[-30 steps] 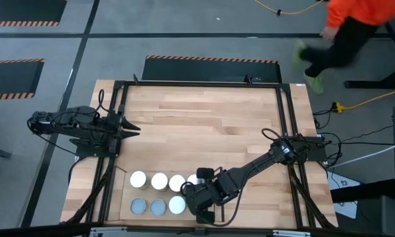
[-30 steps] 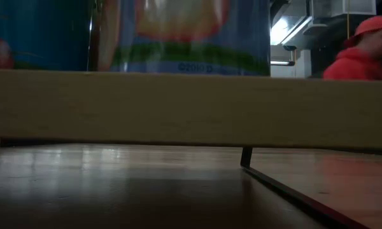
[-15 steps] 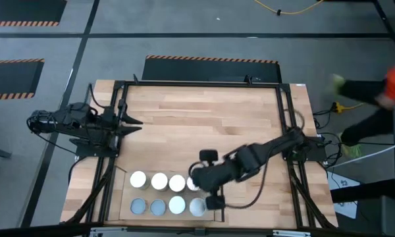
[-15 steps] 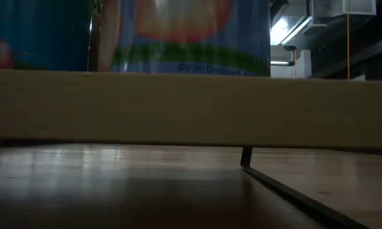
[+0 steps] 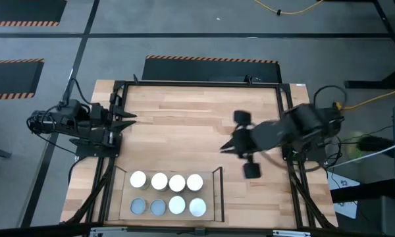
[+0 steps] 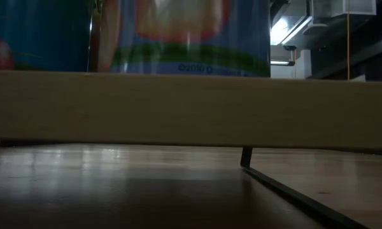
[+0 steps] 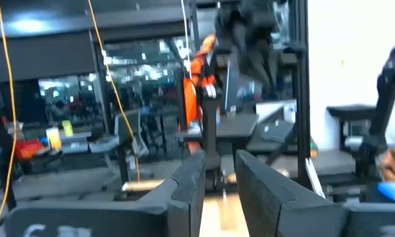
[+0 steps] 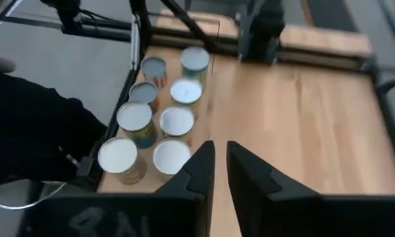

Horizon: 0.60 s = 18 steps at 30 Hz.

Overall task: Pick and place cans onto a shelf
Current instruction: Return to Home Position

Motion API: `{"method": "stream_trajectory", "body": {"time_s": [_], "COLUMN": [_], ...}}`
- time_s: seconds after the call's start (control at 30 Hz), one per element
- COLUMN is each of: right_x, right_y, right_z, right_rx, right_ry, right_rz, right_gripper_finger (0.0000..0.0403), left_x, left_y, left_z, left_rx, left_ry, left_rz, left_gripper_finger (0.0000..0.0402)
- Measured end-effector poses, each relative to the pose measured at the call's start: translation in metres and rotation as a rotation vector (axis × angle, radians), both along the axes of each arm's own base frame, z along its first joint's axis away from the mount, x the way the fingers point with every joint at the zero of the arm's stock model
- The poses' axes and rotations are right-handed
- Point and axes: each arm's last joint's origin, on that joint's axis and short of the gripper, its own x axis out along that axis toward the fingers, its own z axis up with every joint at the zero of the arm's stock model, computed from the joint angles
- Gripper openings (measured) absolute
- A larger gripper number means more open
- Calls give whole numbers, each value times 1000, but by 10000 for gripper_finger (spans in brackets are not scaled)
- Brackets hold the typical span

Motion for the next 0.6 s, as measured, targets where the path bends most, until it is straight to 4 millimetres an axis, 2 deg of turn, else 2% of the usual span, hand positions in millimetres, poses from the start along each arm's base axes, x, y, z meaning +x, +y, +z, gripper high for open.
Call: {"method": "stream_trajectory", "body": {"time_s": [0.13, 0.3, 0.47, 0.6], "right_x": [-28, -52, -67, -68], "right_y": [-13, -31, -42, -43], "right_z": [21, 34, 33, 20], "right_rx": [-51, -84, -93, -105], "right_ry": [-76, -102, -72, -44], "right_rz": [59, 63, 43, 42], "right_gripper_finger": [46, 46, 46, 46], "left_x": [1, 2, 2, 2], "left_y": [0, 0, 0, 0], "left_z": [-5, -8, -8, -9], "left_rx": [7, 10, 7, 7], "left_ry": [51, 85, 85, 93], "left_rz": [1, 0, -1, -1], "left_gripper_finger": [79, 79, 79, 79]}}
